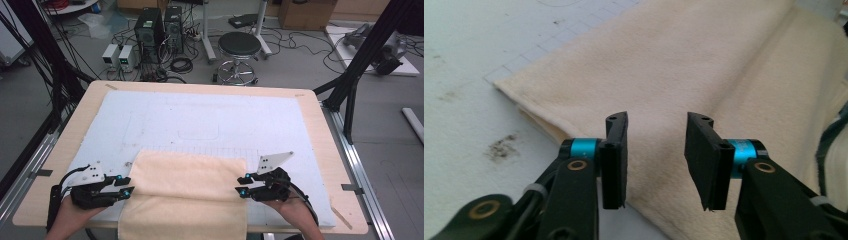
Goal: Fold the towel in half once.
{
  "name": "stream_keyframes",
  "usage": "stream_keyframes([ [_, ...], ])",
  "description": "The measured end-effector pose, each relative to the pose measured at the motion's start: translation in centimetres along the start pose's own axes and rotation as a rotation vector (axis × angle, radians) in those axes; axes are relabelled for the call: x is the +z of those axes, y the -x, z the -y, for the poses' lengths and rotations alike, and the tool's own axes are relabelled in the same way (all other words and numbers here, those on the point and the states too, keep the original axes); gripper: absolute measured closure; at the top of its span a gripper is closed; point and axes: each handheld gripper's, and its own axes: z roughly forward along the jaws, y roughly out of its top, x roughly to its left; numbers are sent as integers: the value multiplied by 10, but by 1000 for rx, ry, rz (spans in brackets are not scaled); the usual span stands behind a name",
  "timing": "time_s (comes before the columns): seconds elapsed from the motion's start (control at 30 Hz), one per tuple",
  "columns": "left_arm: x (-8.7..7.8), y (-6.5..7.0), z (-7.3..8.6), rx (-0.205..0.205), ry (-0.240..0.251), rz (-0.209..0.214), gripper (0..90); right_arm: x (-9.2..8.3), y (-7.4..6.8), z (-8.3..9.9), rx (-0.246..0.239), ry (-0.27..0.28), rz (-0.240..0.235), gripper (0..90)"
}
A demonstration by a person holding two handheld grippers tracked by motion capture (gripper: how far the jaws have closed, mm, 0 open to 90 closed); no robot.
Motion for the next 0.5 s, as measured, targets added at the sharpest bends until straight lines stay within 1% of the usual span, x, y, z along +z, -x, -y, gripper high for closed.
stream_keyframes([
  [0.03, 2, -2, -2, 1, -1, -1, 577, 0, 4, -2, 4, 1, 21, 603],
  [0.07, 4, -6, -5, 2, -3, -5, 573, 0, 7, -3, 5, 2, 30, 592],
  [0.1, 7, -9, -9, 7, -5, -13, 572, 2, 12, -4, 4, 3, 49, 576],
  [0.13, 12, -14, -12, 8, -8, -23, 571, 5, 17, -6, 2, -9, 75, 560],
  [0.17, 15, -16, -14, -1, -2, -28, 563, 10, 23, -8, 2, -27, 93, 554],
  [0.2, 21, -22, -16, -10, -3, -36, 560, 13, 27, -8, 2, -29, 102, 539],
  [0.23, 25, -25, -18, -17, -4, -40, 555, 19, 34, -9, 10, -31, 121, 532],
  [0.3, 36, -36, -22, -31, -16, -42, 544, 28, 45, -11, 32, -43, 126, 526],
  [0.33, 41, -41, -23, -42, -22, -48, 534, 32, 49, -11, 36, -43, 136, 525],
  [0.37, 48, -48, -23, -73, -38, -53, 514, 36, 54, -11, 50, -53, 139, 525],
  [0.4, 52, -51, -23, -93, -41, -51, 493, 40, 59, -11, 61, -57, 151, 526],
  [0.43, 56, -56, -23, -108, -51, -55, 482, 43, 62, -11, 75, -60, 155, 526],
  [0.47, 60, -60, -23, -118, -77, -57, 475, 46, 66, -11, 82, -56, 156, 529],
  [0.5, 62, -62, -22, -119, -82, -57, 475, 50, 70, -10, 95, -66, 152, 535],
])
